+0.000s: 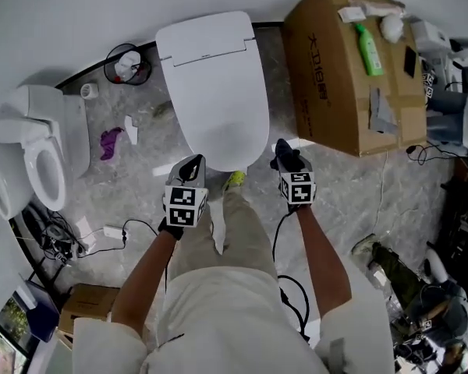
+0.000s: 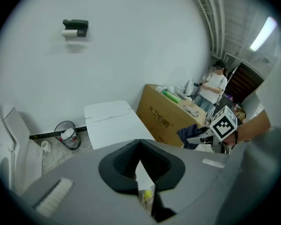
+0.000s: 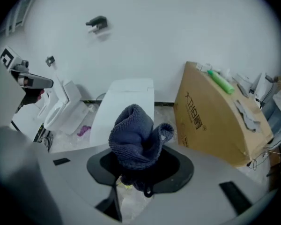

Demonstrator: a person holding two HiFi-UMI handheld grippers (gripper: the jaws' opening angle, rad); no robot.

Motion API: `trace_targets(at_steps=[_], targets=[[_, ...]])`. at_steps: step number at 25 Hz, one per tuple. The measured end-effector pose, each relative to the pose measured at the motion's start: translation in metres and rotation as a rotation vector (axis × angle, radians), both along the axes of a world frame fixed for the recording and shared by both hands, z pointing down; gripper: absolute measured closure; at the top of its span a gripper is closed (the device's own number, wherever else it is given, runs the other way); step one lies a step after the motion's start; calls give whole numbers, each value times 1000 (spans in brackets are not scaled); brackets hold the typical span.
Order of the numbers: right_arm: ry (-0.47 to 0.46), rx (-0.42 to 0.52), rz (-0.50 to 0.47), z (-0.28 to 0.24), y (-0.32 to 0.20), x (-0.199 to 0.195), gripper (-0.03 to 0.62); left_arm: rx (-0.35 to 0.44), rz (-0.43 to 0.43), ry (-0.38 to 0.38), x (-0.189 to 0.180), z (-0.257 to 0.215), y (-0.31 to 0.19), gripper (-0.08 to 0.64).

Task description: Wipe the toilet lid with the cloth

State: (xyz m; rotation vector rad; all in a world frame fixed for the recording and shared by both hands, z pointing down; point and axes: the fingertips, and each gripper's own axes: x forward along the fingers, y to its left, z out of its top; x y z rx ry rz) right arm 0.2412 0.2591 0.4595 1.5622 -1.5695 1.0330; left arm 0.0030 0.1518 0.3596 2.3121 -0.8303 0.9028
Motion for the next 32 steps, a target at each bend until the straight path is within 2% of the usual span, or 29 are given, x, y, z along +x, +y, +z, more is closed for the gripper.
trace_targets(at_steps=[4, 7, 16, 21, 26, 32], targets=[[18, 178, 27, -94, -32, -9, 436, 80, 32, 83, 11, -78, -21, 560], [25, 299, 43, -164, -47, -18, 436, 154, 67, 113, 17, -127, -30, 560], [100, 563, -33, -309, -78, -37, 436, 323, 79, 222, 11, -239, -29, 560], [19, 658, 47, -362, -96, -40, 436, 441, 40, 237, -8, -275, -41, 560], [-4, 742, 30, -395, -96, -54, 436, 504, -29, 268, -30, -300, -64, 560], [76, 760, -17, -406, -95, -56, 436, 595, -56, 244, -39, -320, -80, 560]])
